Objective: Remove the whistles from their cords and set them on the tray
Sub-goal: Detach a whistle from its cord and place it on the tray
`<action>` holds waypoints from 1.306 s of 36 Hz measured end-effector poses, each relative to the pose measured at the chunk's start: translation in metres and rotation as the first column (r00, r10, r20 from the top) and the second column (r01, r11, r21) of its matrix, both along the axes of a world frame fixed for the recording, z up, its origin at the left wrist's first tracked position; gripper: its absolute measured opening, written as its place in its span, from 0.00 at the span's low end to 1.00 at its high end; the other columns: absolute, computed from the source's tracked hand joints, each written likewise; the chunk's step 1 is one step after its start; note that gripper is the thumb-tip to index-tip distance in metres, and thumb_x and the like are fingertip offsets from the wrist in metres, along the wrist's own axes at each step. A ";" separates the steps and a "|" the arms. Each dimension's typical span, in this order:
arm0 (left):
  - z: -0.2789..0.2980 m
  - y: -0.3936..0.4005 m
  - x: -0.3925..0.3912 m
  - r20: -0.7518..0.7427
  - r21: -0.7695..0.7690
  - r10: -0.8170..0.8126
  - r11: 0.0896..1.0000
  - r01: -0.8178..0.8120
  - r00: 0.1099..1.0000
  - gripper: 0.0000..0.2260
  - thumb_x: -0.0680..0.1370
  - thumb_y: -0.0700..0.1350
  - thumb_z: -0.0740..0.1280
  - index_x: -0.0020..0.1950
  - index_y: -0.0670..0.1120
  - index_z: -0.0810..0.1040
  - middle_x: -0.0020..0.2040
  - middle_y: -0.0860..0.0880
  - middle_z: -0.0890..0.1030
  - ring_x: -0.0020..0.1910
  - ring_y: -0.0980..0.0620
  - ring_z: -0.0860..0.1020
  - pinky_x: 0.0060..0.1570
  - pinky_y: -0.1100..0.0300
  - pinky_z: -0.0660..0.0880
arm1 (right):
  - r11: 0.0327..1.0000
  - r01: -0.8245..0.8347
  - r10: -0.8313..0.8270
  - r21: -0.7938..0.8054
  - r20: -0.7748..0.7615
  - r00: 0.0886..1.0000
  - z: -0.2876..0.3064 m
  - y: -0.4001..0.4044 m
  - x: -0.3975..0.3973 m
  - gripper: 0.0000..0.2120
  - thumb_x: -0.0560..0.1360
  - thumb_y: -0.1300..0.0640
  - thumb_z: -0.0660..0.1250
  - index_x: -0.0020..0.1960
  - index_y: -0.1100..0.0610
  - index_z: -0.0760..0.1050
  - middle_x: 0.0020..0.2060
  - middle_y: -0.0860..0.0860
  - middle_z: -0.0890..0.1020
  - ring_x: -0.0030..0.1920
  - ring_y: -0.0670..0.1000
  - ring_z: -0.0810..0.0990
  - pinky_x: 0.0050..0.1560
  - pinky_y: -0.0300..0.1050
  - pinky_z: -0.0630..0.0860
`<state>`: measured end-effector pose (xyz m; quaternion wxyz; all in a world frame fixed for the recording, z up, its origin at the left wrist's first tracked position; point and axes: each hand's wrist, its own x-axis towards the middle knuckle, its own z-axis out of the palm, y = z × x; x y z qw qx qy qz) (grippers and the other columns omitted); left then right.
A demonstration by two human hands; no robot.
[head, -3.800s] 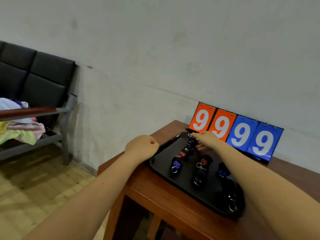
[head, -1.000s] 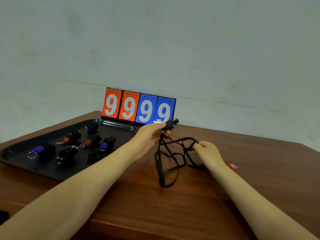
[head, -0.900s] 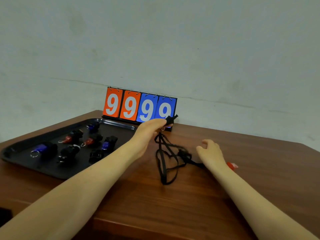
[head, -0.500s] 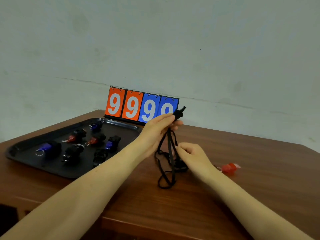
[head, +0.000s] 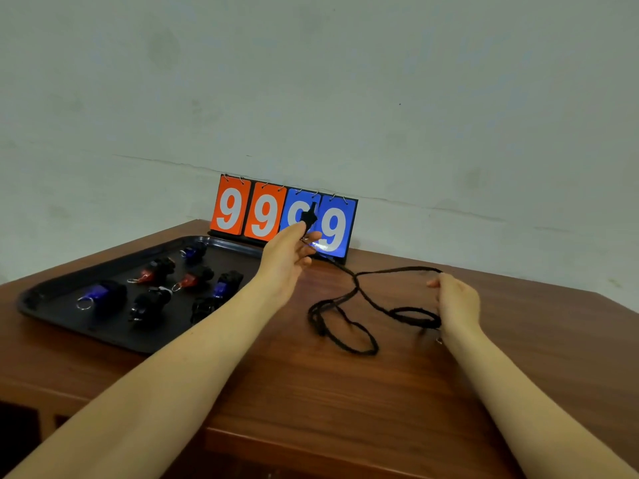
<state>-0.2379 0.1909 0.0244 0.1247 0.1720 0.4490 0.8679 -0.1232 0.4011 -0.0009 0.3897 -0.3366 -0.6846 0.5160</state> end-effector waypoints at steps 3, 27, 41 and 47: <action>0.001 0.001 0.002 -0.014 0.009 -0.023 1.000 0.023 1.000 0.08 0.81 0.45 0.62 0.57 0.46 0.77 0.45 0.49 0.83 0.42 0.53 0.79 0.41 0.61 0.74 | 0.988 -0.001 -0.014 0.154 0.095 0.995 -0.001 0.002 0.004 0.15 0.79 0.57 0.55 0.57 0.58 0.79 0.45 0.54 0.78 0.53 0.59 0.75 0.55 0.52 0.69; -0.003 0.004 -0.005 -0.153 -0.067 0.119 0.989 -0.131 0.981 0.06 0.82 0.41 0.60 0.51 0.41 0.75 0.30 0.50 0.72 0.38 0.56 0.79 0.68 0.48 0.70 | 0.639 -0.755 0.540 -0.144 -0.614 0.575 0.032 -0.050 0.020 0.14 0.80 0.58 0.55 0.36 0.55 0.65 0.25 0.48 0.65 0.27 0.49 0.66 0.43 0.45 0.73; 0.001 0.011 0.022 -0.226 -0.044 -0.043 0.998 0.034 0.973 0.08 0.83 0.41 0.57 0.49 0.42 0.75 0.32 0.46 0.73 0.39 0.48 0.79 0.52 0.53 0.80 | 0.565 -0.607 0.247 0.559 0.588 0.771 -0.016 -0.071 0.002 0.36 0.69 0.32 0.66 0.71 0.49 0.67 0.59 0.44 0.74 0.62 0.45 0.69 0.61 0.44 0.70; 0.012 0.006 0.030 -0.221 -0.026 -0.151 0.989 0.149 0.964 0.08 0.83 0.45 0.57 0.53 0.46 0.75 0.28 0.50 0.72 0.25 0.54 0.68 0.25 0.63 0.64 | 0.492 -0.646 0.223 0.584 0.633 0.741 -0.021 -0.069 -0.010 0.22 0.73 0.37 0.66 0.61 0.48 0.78 0.57 0.46 0.76 0.61 0.48 0.68 0.63 0.50 0.69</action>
